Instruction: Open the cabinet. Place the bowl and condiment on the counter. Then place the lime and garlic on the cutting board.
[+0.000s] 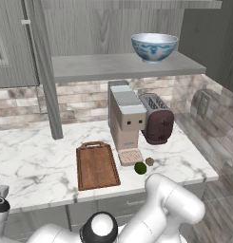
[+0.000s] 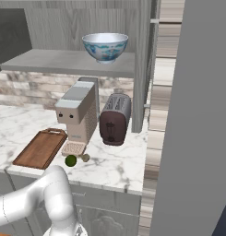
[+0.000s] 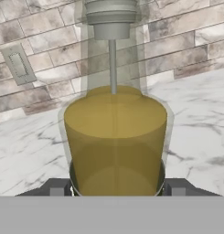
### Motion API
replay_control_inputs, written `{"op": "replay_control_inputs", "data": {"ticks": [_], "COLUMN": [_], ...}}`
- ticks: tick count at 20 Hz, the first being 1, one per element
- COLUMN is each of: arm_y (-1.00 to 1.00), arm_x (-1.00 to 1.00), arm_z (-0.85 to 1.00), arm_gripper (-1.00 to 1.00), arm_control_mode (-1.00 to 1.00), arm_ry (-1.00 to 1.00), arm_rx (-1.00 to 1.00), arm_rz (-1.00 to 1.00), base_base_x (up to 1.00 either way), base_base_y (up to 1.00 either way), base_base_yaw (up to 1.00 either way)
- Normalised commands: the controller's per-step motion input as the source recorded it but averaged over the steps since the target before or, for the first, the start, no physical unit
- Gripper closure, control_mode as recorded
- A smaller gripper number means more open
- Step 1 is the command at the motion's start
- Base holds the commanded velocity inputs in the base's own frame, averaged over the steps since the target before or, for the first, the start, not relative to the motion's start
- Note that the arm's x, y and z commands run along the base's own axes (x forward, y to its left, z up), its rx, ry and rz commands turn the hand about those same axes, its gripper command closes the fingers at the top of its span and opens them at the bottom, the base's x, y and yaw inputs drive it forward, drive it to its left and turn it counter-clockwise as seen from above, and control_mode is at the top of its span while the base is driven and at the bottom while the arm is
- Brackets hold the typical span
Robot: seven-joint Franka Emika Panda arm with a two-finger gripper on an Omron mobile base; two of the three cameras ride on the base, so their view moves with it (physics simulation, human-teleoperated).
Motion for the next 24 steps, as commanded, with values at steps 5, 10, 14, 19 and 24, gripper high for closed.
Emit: {"op": "replay_control_inputs", "data": {"ticks": [5,10,14,19,24], "arm_y": [0.00,0.00,0.00,0.00,0.05], "arm_x": [0.07,0.00,0.00,-0.03,-0.11], "arm_z": [-0.15,-0.15,-0.09,-0.02,0.00], "arm_gripper": [1.00,1.00,-1.00,-1.00,-1.00], "arm_control_mode": [-1.00,-1.00,-1.00,-1.00,-1.00], "arm_ry": [0.00,0.00,0.00,0.00,0.00], "arm_rx": [0.00,0.00,0.00,0.00,0.00], "arm_rz": [0.00,0.00,0.00,0.00,0.00], "base_base_x": [0.00,0.00,0.00,0.00,0.00], "base_base_y": [0.00,0.00,0.00,0.00,0.00], "base_base_yaw": [0.00,0.00,0.00,0.00,0.00]}}
